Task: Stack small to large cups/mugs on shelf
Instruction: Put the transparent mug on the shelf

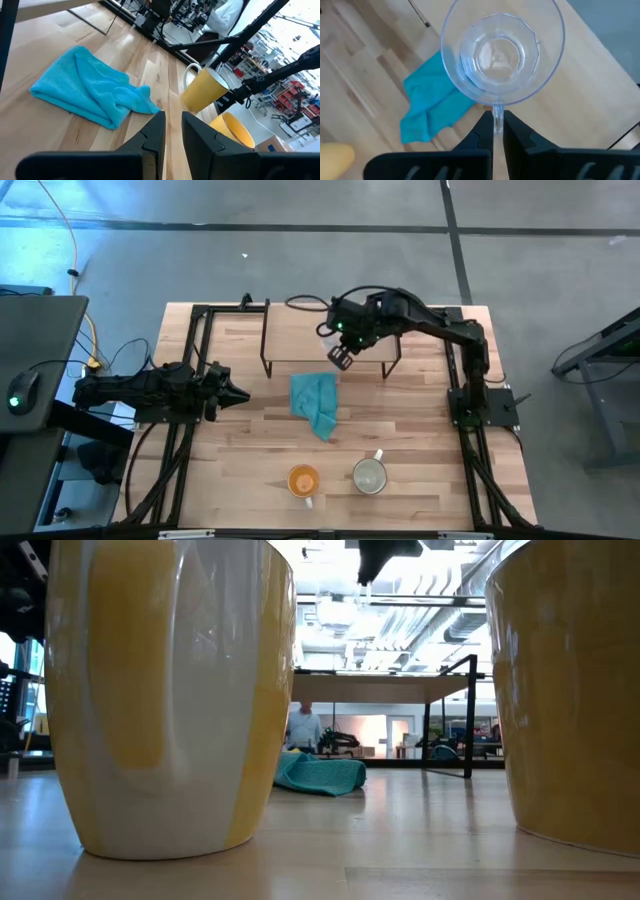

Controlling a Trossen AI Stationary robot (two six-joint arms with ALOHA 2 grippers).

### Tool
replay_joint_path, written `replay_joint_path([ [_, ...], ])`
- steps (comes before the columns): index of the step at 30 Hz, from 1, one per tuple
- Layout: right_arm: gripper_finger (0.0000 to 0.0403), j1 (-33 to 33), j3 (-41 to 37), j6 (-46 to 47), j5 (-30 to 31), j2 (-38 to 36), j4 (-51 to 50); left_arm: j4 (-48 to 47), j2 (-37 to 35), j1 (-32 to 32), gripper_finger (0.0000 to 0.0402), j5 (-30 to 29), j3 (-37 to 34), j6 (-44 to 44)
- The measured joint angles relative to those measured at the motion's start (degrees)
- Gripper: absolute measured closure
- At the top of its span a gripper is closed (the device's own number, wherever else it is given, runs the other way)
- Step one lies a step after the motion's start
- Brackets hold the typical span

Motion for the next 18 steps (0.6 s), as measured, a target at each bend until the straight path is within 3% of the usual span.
replay_joint_path([
  [18,0.0402,-11.74,0.0,4.44,-6.72,-0.09,0.02,0.0,0.0,-0.01,0.0348,0.24,0.0,-0.05],
])
